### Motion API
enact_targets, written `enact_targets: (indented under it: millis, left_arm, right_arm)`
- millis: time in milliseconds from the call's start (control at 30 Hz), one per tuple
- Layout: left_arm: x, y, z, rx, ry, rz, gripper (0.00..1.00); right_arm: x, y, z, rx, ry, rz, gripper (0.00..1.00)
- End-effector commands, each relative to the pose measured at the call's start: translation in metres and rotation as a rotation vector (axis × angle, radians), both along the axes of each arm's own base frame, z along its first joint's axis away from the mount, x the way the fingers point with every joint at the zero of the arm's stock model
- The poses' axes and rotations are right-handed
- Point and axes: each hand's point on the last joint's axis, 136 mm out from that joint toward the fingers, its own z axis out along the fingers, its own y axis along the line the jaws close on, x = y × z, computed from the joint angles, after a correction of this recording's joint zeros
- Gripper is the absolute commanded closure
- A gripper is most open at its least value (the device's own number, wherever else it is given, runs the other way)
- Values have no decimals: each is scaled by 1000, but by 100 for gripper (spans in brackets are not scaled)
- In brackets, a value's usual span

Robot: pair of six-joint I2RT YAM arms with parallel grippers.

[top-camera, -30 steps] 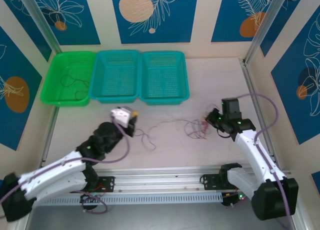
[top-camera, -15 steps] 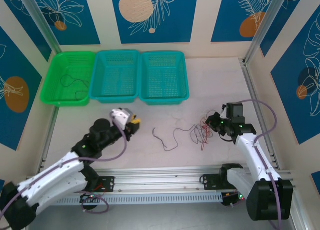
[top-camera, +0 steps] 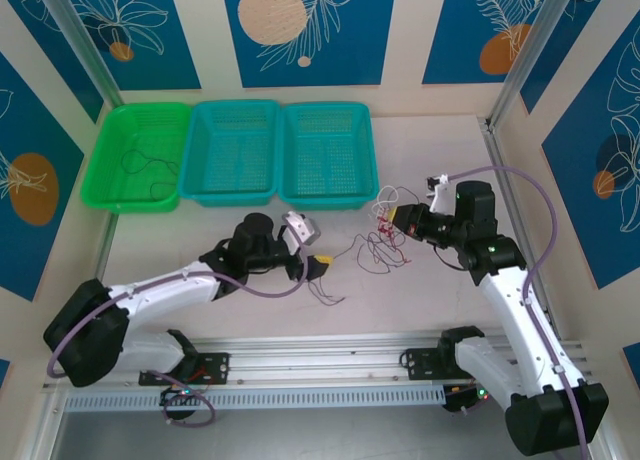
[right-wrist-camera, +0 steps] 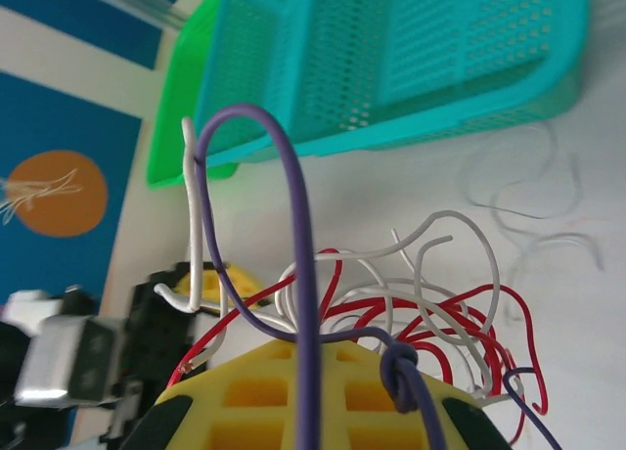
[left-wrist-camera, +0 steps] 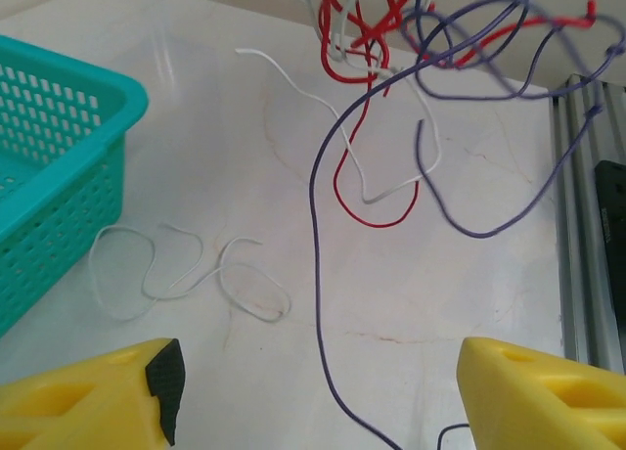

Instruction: Untangle the cables

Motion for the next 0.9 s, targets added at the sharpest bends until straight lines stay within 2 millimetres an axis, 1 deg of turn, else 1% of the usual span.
enact_targets:
  millis: [0, 67, 133, 233, 300, 333, 400, 433, 467, 500, 533, 600, 667, 700, 733, 767, 833, 867]
  left_arm:
    - [2, -22, 29, -66, -111, -86, 25]
    - [6, -30, 32, -75, -122, -98, 25]
    - [8, -39, 39, -93, -138, -111, 25]
    - [2, -52, 50, -126, -148, -170, 26]
    - [-1, -58, 54, -134, -153, -190, 30]
    - [-2, -60, 53, -133, -153, -193, 38]
    - [-2, -62, 52, -126, -150, -189, 61]
    - [-1, -62, 52, -127, -148, -183, 80]
    - [-1, -61, 54, -130, -147, -174, 95]
    - [-1, -60, 55, -133, -146, -163, 100]
    - [-2, -58, 57, -137, -143, -152, 100]
    - [-3, -54, 61, -141, -140, -136, 100]
    - [-2, -48, 64, -138, -135, -104, 100]
    - [-1, -45, 63, -128, -130, -89, 100]
    - [0, -42, 62, -115, -126, -70, 100]
    - [1, -39, 59, -101, -121, -54, 100]
    - [2, -35, 49, -66, -100, -33, 100]
    - [3, -33, 42, -48, -83, -21, 100]
  right_arm:
    - [-17, 20, 32, 56, -65, 134, 100]
    - [-22, 26, 41, 63, -86, 170, 100]
    - [-27, 31, 49, 65, -102, 200, 100]
    - [-29, 35, 53, 52, -108, 208, 100]
    - [-30, 36, 52, 49, -104, 203, 100]
    - [-30, 36, 52, 49, -102, 202, 100]
    - [-29, 36, 49, 42, -95, 198, 100]
    - [-28, 35, 46, 34, -88, 189, 100]
    - [-26, 34, 41, 22, -77, 175, 100]
    - [-23, 31, 36, 7, -66, 154, 99]
    - [-19, 26, 27, -19, -46, 117, 96]
    - [-8, 10, -1, -103, 29, 4, 95]
    - [0, -19, -47, -244, 155, -163, 94]
    - [1, -34, -68, -306, 216, -236, 91]
    - [0, -47, -94, -369, 283, -298, 85]
    - [-3, -55, -117, -411, 330, -327, 79]
    - [-8, -54, -143, -426, 378, -300, 63]
    - [-11, -50, -148, -414, 392, -273, 56]
